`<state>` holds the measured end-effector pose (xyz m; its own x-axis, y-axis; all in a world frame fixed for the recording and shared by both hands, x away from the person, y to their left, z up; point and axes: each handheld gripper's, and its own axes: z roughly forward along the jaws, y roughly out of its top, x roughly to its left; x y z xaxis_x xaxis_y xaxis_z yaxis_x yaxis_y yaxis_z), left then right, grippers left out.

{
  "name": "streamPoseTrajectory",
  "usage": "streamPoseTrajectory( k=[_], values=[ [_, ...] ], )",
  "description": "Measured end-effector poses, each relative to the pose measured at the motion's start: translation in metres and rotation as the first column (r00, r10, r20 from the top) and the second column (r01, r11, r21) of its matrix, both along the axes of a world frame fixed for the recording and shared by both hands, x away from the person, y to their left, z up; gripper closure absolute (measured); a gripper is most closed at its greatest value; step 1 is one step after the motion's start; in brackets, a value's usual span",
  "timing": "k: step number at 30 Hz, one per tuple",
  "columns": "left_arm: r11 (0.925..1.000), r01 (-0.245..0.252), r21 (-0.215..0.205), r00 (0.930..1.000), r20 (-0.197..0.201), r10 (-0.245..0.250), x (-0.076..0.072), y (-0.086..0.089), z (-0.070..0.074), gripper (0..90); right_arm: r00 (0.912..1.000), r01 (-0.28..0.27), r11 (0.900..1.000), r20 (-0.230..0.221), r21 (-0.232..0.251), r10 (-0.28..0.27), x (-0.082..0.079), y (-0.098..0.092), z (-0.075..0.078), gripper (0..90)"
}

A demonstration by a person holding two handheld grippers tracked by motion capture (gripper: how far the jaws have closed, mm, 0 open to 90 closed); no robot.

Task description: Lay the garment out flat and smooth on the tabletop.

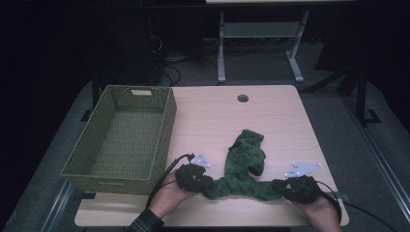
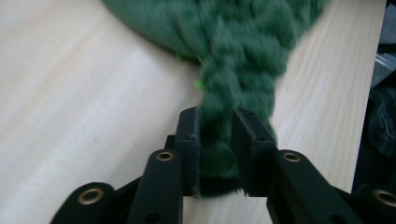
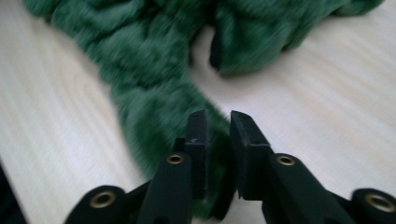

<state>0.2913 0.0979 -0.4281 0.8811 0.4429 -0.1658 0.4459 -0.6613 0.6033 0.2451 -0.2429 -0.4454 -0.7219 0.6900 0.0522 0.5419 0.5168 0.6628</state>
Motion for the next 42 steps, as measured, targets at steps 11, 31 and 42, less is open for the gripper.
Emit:
streamPoseTrajectory(
  k=[11, 31, 42],
  values=[
    [0.9971, 0.025, -0.072, 0.9959, 0.088, -0.018, 0.048, -0.029, 0.027, 57.6, 1.0000, 0.007, 1.000, 0.000, 0.016, -0.007, 0.027, 0.010, 0.001, 65.0],
    [0.9939, 0.058, -0.094, 0.9960, 0.073, -0.052, 0.104, -0.072, 0.009, 53.3, 0.9984, 0.052, 0.998, -0.024, 0.044, -0.051, 0.027, 0.016, -0.008, 59.6],
    [0.9943, 0.059, -0.089, 0.9957, 0.076, -0.052, 0.101, -0.071, 0.010, 83.9, 0.9950, 0.090, 0.995, -0.047, 0.046, -0.088, 0.033, 0.026, -0.012, 58.5]
  ],
)
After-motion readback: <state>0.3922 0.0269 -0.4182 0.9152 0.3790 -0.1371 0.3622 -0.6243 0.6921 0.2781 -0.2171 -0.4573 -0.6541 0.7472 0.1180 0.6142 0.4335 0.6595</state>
